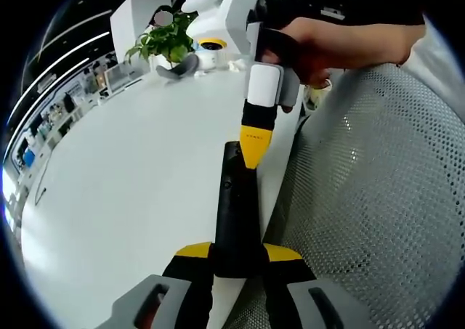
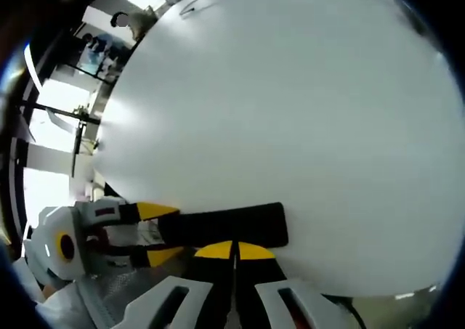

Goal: Press the specified remote control buttons in sequence, fully releasing each button before pressing the next.

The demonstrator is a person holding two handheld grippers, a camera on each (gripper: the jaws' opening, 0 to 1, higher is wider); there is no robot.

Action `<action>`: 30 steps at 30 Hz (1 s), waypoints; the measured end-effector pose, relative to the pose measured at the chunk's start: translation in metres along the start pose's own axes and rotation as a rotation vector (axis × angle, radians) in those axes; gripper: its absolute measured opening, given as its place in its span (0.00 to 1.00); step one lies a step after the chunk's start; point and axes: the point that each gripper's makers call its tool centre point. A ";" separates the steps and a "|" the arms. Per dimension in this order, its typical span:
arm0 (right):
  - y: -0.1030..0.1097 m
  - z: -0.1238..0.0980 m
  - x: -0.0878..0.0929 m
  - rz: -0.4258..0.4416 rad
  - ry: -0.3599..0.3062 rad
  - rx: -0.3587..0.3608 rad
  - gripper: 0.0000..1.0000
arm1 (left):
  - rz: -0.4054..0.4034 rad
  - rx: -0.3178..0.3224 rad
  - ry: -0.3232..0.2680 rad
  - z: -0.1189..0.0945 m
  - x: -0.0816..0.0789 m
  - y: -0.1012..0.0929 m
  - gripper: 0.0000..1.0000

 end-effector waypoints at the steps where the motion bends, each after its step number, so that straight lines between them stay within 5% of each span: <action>1: 0.000 0.000 0.000 0.001 0.000 -0.001 0.00 | 0.000 0.000 0.000 0.000 0.000 0.000 0.25; 8: 0.001 0.000 0.000 -0.023 0.008 0.018 0.00 | 0.000 0.000 -0.001 0.000 0.000 0.000 0.25; 14: 0.002 -0.002 -0.002 0.038 -0.010 -0.018 0.00 | -0.007 0.000 -0.002 0.000 0.000 0.000 0.25; 30: 0.008 0.001 -0.017 -0.148 -0.074 0.020 0.00 | -0.010 0.002 -0.003 0.000 0.000 0.000 0.25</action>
Point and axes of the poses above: the point that each gripper's makers call its tool centre point, and the gripper's own axes: z roughly forward along the fingers, y roughly to its left, x roughly out of its underside, and after that the axes turned 8 degrees about -x, right-handed
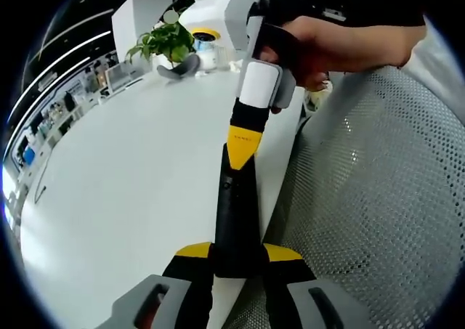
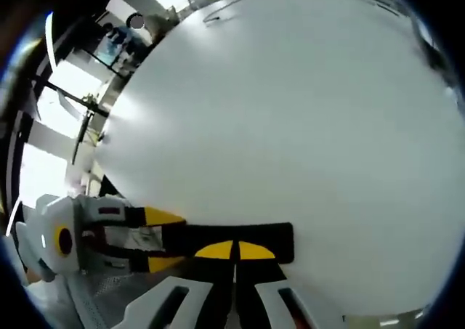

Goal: Press the specified remote control buttons in sequence, fully releasing each button before pressing the next.

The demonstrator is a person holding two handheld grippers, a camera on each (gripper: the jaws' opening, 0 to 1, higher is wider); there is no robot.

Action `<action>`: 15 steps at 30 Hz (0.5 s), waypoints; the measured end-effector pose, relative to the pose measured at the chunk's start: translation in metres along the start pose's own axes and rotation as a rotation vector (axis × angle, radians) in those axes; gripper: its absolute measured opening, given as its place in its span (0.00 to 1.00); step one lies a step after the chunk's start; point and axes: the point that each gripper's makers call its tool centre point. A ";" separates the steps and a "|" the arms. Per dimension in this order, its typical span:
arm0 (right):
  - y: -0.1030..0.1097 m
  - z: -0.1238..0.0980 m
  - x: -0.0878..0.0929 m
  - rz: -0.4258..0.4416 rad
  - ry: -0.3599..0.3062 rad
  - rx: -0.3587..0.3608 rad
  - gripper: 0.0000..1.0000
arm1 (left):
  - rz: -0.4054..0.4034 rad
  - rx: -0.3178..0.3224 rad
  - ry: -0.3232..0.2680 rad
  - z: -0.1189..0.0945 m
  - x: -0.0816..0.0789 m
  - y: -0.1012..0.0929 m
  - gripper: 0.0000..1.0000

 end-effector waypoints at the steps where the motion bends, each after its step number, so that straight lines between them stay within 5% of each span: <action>1: 0.000 0.000 0.001 0.005 0.003 0.000 0.00 | 0.000 0.000 0.000 0.000 0.000 0.000 0.25; 15: -0.003 0.002 0.002 0.024 0.008 -0.011 0.00 | -0.002 0.001 0.000 0.001 0.000 0.000 0.25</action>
Point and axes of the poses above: the point that each gripper's makers call its tool centre point, and the gripper's own axes: z roughly forward along the fingers, y roughly to its left, x roughly out of its underside, and after that the axes turned 8 degrees about -x, right-handed
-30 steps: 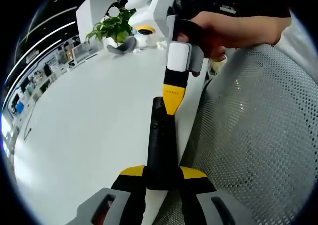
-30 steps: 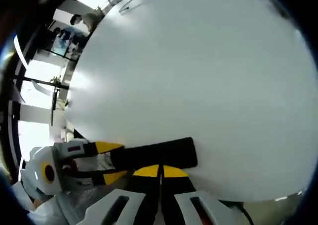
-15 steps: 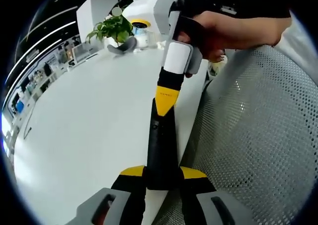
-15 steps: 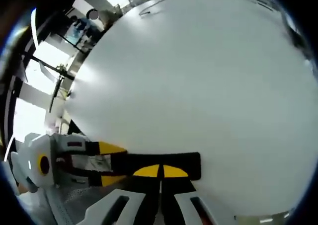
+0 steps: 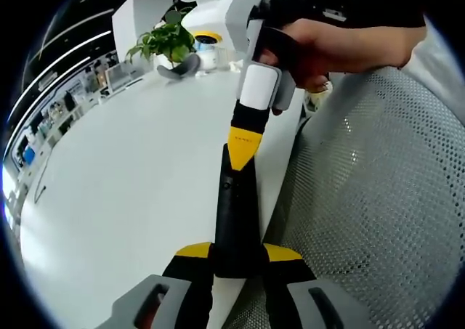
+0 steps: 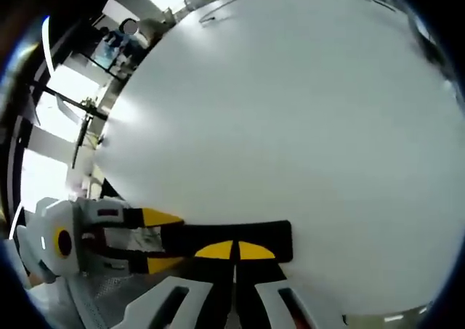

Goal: Press the specified remote control buttons in sequence, fully releasing each button before pressing the next.

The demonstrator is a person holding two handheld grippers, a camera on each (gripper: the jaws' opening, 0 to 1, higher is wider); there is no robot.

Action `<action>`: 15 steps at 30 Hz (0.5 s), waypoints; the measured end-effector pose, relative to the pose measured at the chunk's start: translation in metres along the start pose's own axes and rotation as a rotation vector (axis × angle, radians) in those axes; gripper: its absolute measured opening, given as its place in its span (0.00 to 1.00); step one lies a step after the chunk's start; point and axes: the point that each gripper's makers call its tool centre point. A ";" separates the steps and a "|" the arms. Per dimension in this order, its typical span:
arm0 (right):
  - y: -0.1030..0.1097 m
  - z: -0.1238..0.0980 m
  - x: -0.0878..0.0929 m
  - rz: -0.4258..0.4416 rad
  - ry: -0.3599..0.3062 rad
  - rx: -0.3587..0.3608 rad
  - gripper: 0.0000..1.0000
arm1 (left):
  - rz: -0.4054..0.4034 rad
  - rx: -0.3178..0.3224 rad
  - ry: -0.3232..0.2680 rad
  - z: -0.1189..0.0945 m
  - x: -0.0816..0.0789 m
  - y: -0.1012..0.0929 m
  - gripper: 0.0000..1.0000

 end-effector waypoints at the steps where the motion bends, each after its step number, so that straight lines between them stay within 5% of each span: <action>1: 0.000 0.000 0.000 -0.003 -0.001 0.000 0.00 | 0.000 0.000 0.000 0.000 0.000 0.000 0.25; 15: 0.001 0.000 0.000 -0.013 -0.009 -0.001 0.00 | 0.001 -0.001 0.000 0.000 0.000 0.000 0.25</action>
Point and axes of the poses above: the point that each gripper's makers call its tool centre point, and the gripper's own axes: z roughly forward along the fingers, y roughly to its left, x roughly out of its underside, and after that the axes turned 8 degrees about -x, right-handed
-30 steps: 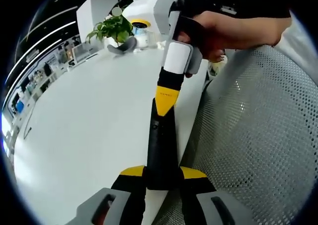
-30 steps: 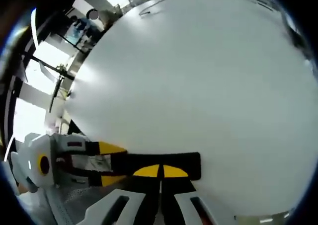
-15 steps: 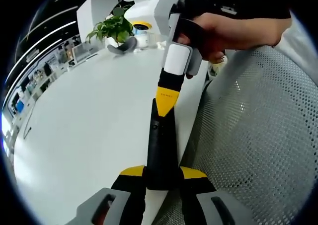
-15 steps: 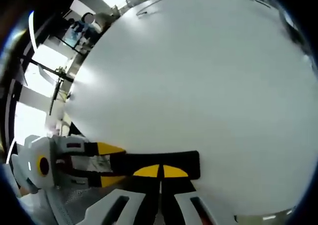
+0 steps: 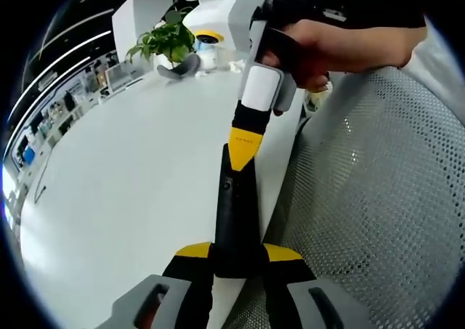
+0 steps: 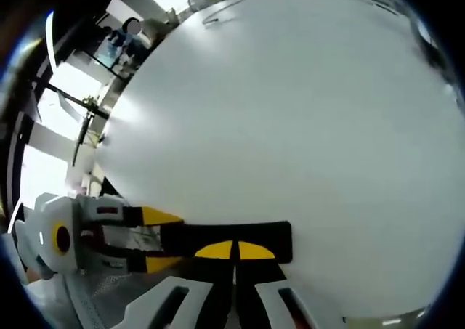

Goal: Press the specified remote control buttons in sequence, fully releasing each button before pressing the next.

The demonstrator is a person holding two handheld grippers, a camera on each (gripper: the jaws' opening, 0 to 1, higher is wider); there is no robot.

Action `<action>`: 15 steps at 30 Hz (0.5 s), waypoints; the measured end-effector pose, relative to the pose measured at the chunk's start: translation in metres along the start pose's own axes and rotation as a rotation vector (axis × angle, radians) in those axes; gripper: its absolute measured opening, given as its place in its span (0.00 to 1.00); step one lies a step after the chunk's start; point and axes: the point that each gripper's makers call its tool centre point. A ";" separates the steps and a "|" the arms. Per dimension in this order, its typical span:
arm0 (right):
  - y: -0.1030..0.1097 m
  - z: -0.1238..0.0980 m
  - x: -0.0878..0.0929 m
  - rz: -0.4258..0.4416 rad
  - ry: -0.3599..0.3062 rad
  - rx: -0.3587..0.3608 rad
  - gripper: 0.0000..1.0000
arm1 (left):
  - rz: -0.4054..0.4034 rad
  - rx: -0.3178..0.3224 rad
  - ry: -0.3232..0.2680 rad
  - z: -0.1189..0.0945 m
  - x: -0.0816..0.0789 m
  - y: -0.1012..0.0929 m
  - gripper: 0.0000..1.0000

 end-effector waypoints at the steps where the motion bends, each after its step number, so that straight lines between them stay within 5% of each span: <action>1: 0.000 0.000 0.000 0.000 0.001 0.000 0.00 | 0.000 0.000 0.000 0.000 0.000 0.000 0.25; 15: 0.002 0.000 0.000 0.034 0.009 -0.017 0.00 | 0.005 -0.001 -0.001 0.000 0.000 0.000 0.25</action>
Point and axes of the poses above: the point that each gripper's makers call its tool centre point, and the gripper's own axes: z roughly forward along the fingers, y roughly to its left, x roughly out of its underside, and after that the axes turned 8 degrees about -x, right-handed
